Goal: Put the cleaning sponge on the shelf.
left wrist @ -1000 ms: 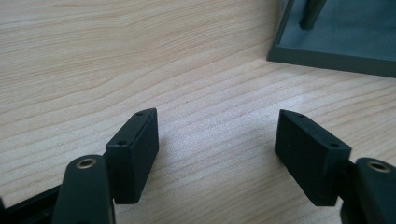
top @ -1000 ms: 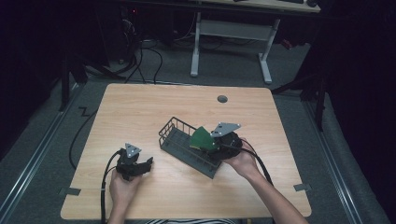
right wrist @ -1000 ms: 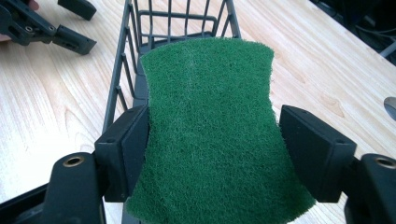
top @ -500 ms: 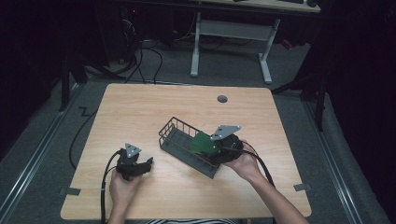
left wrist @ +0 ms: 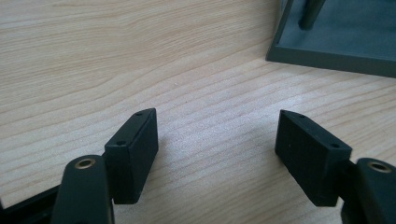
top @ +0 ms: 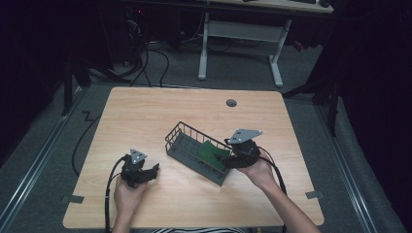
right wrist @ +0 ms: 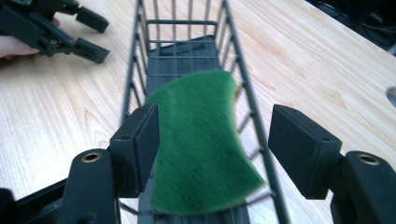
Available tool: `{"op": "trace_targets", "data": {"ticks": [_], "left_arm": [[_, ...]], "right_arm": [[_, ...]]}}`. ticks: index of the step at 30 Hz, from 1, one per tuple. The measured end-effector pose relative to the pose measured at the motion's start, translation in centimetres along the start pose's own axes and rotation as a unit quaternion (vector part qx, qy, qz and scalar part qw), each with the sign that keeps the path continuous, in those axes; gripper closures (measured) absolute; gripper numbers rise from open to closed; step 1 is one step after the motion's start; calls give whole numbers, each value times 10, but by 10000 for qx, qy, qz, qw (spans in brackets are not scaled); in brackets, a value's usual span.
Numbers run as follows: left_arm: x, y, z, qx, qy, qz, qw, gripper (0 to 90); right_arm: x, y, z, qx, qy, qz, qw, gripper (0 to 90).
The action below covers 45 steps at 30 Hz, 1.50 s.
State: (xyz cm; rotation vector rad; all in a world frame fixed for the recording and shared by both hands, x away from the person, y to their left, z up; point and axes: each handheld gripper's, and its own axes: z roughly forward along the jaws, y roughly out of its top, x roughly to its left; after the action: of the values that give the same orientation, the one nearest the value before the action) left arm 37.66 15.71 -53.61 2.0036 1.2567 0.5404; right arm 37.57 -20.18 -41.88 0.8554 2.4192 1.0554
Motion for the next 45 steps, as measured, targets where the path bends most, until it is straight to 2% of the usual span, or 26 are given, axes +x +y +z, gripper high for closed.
{"op": "trace_targets", "data": {"ticks": [4,10,19,27,36,40,45], "left_arm": [[0,0,0,1,3,1,10000,305],[0,0,0,1,4,1,10000,305],[0,0,0,1,5,2,10000,306],[0,0,0,0,7,1,10000,305],[0,0,0,1,3,-3,10000,307],[0,0,0,2,4,0,10000,306],[0,0,0,0,2,-5,10000,308]], "right_arm": [[-12,-6,-16,-262,-106,280,9992,356],[-30,-23,-36,-537,-223,740,9956,367],[-48,-39,-65,-822,-477,1069,9897,377],[-64,-70,-81,-1014,-638,1538,9808,381],[-73,-97,-87,-1108,-714,1847,9739,382],[-74,-112,-86,-1221,-687,2072,9682,382],[-75,-130,-83,-1233,-715,2272,9634,382]]}}
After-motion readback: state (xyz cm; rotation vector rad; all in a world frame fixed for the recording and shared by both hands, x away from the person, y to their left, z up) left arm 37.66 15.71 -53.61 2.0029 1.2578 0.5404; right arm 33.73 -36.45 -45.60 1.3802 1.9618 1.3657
